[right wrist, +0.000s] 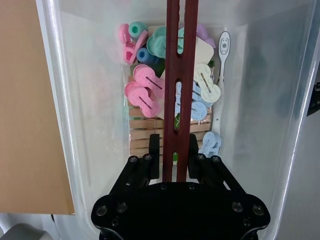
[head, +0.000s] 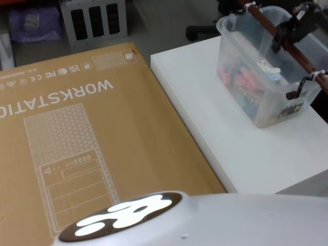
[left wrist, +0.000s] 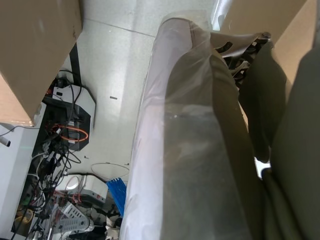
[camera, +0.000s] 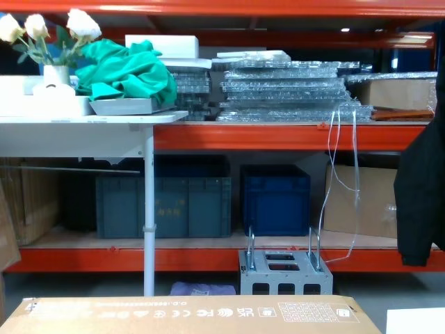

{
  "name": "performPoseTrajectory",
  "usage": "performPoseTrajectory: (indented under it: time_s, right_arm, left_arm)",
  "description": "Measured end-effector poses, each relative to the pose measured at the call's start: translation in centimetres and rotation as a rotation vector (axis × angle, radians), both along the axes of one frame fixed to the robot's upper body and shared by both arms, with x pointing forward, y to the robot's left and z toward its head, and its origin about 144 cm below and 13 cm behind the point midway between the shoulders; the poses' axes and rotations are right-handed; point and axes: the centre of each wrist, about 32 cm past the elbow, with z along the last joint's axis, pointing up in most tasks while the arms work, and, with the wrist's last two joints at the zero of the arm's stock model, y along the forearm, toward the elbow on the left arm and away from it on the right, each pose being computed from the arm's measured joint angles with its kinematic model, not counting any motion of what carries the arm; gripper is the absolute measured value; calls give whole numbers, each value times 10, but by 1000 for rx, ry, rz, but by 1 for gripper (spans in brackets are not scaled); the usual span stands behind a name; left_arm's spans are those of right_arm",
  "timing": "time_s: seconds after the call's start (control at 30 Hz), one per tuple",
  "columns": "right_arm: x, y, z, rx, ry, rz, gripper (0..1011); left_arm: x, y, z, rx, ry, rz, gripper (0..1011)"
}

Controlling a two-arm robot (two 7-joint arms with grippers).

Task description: Use one hand to grasp the basket and place it at the designated location.

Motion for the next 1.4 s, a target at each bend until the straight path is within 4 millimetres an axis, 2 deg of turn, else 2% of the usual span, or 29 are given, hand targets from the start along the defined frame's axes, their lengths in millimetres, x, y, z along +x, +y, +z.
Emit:
performPoseTrajectory:
  time_s: [0.13,0.8,1.2,1.4]
  right_arm:
    - [0,0,0,-1,-1,0,234]
    - [0,1,6,-11,-16,18,234]
    - [-6,1,24,0,-59,40,234]
    - [-12,1,40,16,-96,54,234]
  left_arm:
    - [0,0,0,0,0,0,0]
    - [0,0,0,0,0,0,0]
    - [0,0,0,0,0,0,0]
    - [0,0,0,0,0,0,0]
